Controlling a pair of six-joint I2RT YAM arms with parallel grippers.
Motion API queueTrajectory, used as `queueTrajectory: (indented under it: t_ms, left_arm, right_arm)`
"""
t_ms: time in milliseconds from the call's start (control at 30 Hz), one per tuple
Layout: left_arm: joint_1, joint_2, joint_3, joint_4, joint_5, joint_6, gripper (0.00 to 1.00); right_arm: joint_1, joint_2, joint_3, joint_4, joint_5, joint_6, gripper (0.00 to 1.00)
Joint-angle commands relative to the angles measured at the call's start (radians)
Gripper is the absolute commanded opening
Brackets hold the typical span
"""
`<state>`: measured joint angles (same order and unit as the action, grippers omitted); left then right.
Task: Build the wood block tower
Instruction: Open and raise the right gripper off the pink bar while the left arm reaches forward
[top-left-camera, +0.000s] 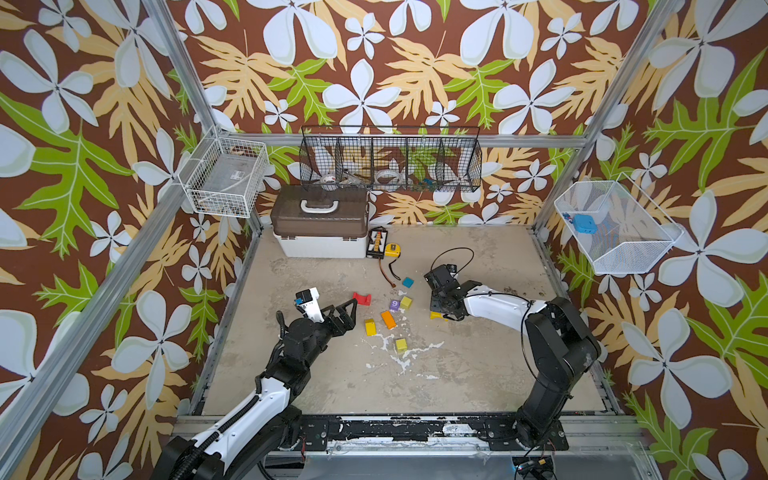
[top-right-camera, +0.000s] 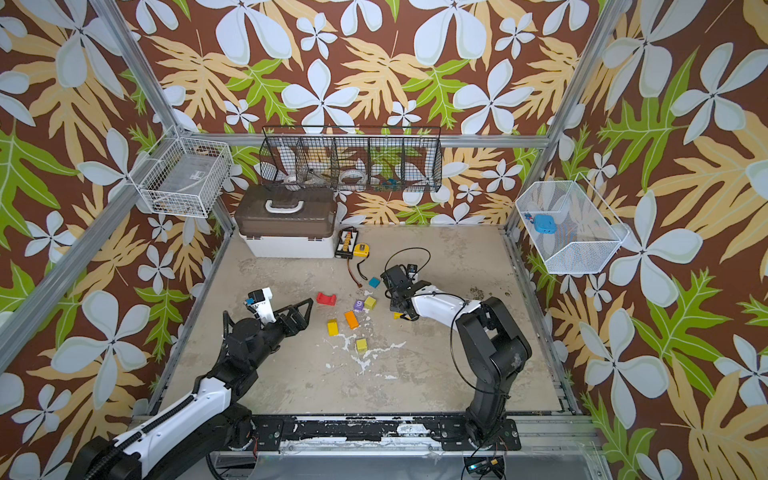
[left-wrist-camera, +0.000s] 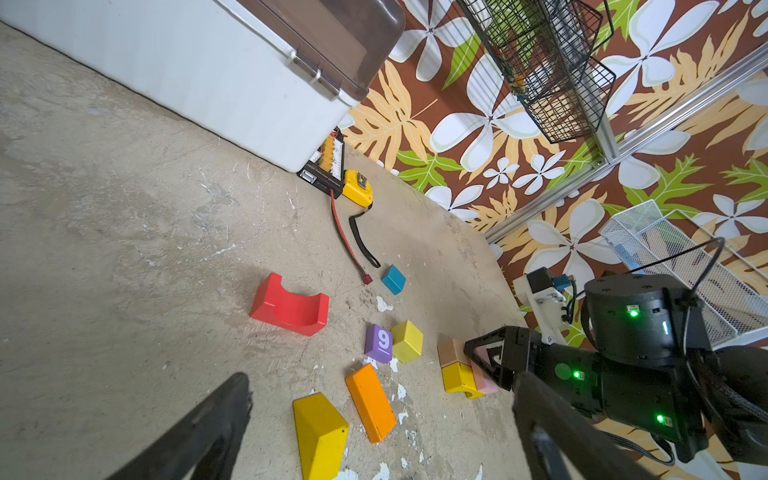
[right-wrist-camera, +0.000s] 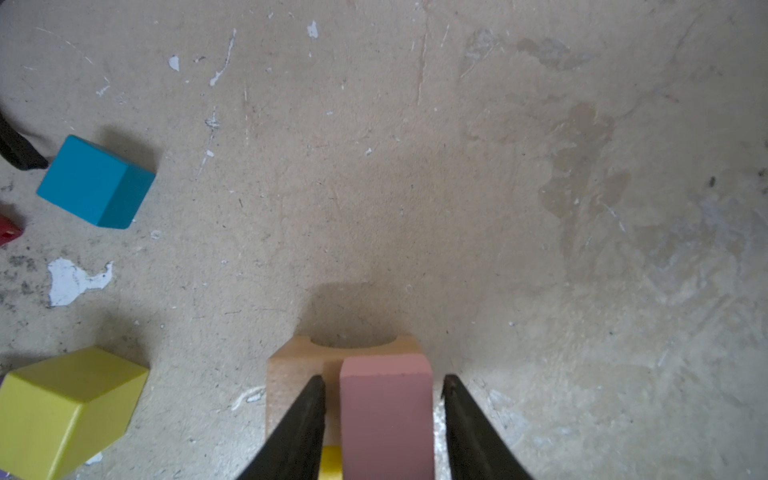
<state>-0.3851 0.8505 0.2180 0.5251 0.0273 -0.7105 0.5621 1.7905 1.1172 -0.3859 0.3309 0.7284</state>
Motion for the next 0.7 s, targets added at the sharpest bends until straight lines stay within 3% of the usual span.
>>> queueTrajectory:
  t_ms: [0,367,567,667]
  left_arm:
    - [0.0,-0.001,0.008,0.023,0.006,-0.006,1.0]
    - [-0.001,-0.005,0.008,0.022,0.008,-0.004,1.0]
    - [-0.011,0.008,0.013,0.027,0.04,0.026,1.0]
    - [-0.061,0.017,0.029,0.007,0.012,0.056,1.0]
  right_arm:
    - [0.0,-0.001,0.008,0.0,0.002,-0.002,0.51]
    - [-0.001,-0.054,0.001,-0.005,-0.013,-0.014,0.52]
    - [0.001,-0.174,-0.036,0.011,0.018,-0.045,0.54]
    - [-0.001,-0.254,-0.088,0.057,0.033,-0.066,0.6]
